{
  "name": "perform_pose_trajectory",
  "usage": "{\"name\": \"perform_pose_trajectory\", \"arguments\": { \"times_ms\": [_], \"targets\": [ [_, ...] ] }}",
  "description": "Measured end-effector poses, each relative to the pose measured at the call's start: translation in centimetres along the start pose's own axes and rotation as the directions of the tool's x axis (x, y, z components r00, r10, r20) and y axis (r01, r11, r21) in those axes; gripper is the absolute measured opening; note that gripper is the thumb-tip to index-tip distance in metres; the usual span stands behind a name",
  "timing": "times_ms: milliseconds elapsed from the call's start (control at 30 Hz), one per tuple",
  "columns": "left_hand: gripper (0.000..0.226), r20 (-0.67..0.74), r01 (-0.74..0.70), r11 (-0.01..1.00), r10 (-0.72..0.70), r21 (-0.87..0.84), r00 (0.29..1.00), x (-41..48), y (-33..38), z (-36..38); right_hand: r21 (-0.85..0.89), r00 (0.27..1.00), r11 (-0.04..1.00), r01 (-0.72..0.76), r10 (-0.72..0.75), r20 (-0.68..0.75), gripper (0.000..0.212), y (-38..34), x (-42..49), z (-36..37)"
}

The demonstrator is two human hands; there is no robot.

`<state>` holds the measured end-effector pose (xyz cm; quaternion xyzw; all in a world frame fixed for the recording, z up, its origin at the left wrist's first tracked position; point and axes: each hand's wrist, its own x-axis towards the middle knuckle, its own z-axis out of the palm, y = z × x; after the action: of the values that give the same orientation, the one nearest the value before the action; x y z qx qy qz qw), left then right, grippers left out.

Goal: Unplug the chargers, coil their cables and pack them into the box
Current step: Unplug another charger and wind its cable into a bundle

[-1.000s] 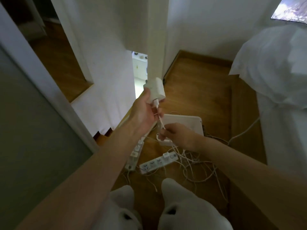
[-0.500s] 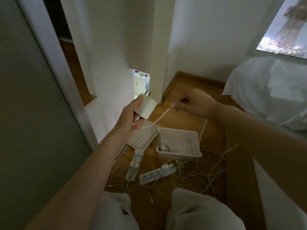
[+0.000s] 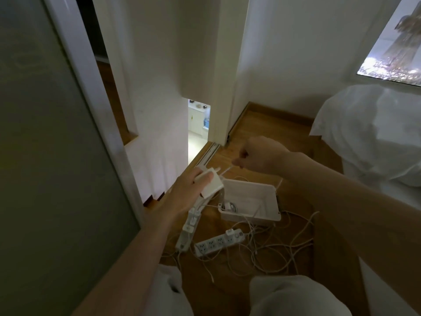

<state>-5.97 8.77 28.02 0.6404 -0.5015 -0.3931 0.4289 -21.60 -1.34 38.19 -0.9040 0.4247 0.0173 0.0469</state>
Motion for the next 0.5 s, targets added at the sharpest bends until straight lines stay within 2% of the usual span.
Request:
{"name": "perform_pose_trajectory", "arguments": {
  "times_ms": [67,133,233,300,400,500],
  "targets": [
    [0.018,-0.063,0.006,0.984,0.005,0.176,0.998,0.5,-1.4,0.5,0.105,0.998,0.994,-0.044,0.04,0.039,0.033,0.0,0.4,1.1],
    [0.018,-0.077,0.028,0.952,-0.005,0.304,0.997,1.0,-2.1,0.8,0.173,0.998,0.983,-0.061,0.061,0.007,0.03,-0.2,0.4,2.4],
    [0.022,-0.077,0.075,0.92,-0.049,0.385,0.996,1.4,-2.2,1.4,0.26,0.991,0.96,-0.102,0.121,-0.058,0.031,-0.1,0.1,4.1],
    [0.032,-0.139,0.114,0.903,-0.061,0.415,0.988,1.9,-2.2,1.9,0.353,0.988,0.929,-0.112,0.141,-0.056,0.031,0.0,-0.2,4.8],
    [0.035,-0.227,0.243,0.916,-0.174,0.321,0.958,3.0,-2.1,3.0,0.415,0.99,0.906,-0.087,0.125,-0.067,0.031,-0.5,-0.8,5.6],
    [0.035,-0.268,0.347,0.938,-0.338,-0.013,0.902,3.7,-1.8,3.9,0.345,0.998,0.938,-0.018,0.037,-0.048,0.028,-1.6,-1.9,7.8]
  ]
}}
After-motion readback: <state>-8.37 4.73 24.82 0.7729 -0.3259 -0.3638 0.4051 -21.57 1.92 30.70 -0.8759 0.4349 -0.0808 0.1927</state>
